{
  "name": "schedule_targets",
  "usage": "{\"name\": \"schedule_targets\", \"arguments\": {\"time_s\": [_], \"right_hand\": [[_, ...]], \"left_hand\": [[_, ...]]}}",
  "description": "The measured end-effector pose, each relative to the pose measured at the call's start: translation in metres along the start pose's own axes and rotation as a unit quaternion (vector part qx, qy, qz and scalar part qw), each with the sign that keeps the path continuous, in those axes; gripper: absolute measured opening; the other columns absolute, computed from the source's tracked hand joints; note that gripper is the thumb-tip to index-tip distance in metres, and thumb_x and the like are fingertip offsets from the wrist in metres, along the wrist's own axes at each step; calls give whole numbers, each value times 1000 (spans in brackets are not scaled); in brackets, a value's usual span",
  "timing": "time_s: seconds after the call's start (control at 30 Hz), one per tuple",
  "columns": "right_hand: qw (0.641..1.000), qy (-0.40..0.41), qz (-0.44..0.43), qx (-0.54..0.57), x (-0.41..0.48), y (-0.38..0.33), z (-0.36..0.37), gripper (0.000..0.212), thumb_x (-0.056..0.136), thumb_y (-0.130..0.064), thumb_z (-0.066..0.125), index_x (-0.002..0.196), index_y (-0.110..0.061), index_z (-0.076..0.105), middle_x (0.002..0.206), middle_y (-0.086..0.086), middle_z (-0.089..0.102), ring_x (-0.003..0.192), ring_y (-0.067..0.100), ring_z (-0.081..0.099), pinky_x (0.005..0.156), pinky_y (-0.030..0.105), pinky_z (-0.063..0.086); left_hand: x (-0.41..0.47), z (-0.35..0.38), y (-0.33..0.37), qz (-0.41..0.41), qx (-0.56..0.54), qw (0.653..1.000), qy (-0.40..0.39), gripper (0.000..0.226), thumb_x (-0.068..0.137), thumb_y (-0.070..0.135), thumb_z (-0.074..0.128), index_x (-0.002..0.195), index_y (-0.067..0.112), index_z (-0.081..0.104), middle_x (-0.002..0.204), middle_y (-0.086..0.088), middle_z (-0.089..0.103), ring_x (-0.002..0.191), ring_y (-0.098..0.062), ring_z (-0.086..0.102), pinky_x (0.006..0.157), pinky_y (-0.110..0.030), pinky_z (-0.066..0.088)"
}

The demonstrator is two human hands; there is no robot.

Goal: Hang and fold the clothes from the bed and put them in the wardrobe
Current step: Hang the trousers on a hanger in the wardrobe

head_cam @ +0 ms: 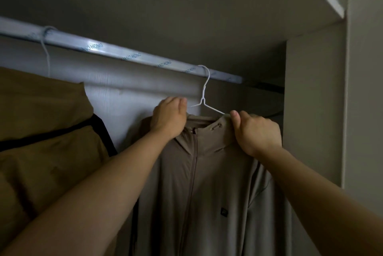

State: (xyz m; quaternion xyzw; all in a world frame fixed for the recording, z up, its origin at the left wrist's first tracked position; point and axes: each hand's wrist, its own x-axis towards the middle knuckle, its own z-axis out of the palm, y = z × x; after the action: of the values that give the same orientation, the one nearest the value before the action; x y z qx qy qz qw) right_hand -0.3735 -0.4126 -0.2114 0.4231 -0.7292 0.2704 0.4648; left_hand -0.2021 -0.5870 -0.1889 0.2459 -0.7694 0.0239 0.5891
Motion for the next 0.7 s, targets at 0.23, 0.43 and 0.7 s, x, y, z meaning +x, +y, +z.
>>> {"name": "schedule_targets", "arguments": {"time_s": [0.23, 0.43, 0.7], "right_hand": [[997, -27, -65, 21, -14, -36, -36, 32, 107, -44, 32, 88, -25, 49, 78, -7, 53, 60, 12, 52, 54, 31, 45], [996, -28, -89, 15, -24, -95, -76, 13, 100, -20, 49, 88, -18, 53, 80, 1, 60, 60, 23, 53, 52, 31, 34], [994, -15, -96, 44, -31, -126, -80, 13, 100, -22, 50, 88, -17, 50, 84, 2, 64, 61, 24, 54, 53, 32, 34]], "left_hand": [[4, -8, 36, -29, -101, 991, -83, 30, 105, 43, 40, 93, 27, 60, 77, 12, 60, 72, -2, 54, 59, -20, 36], [6, -49, 24, -95, -67, 992, -43, 32, 103, 41, 47, 86, 22, 66, 82, 3, 67, 78, -14, 61, 61, -26, 44], [-9, -91, 20, -131, -34, 991, -8, 29, 103, 38, 48, 89, 20, 66, 83, 1, 65, 81, -20, 63, 65, -30, 49]]}}
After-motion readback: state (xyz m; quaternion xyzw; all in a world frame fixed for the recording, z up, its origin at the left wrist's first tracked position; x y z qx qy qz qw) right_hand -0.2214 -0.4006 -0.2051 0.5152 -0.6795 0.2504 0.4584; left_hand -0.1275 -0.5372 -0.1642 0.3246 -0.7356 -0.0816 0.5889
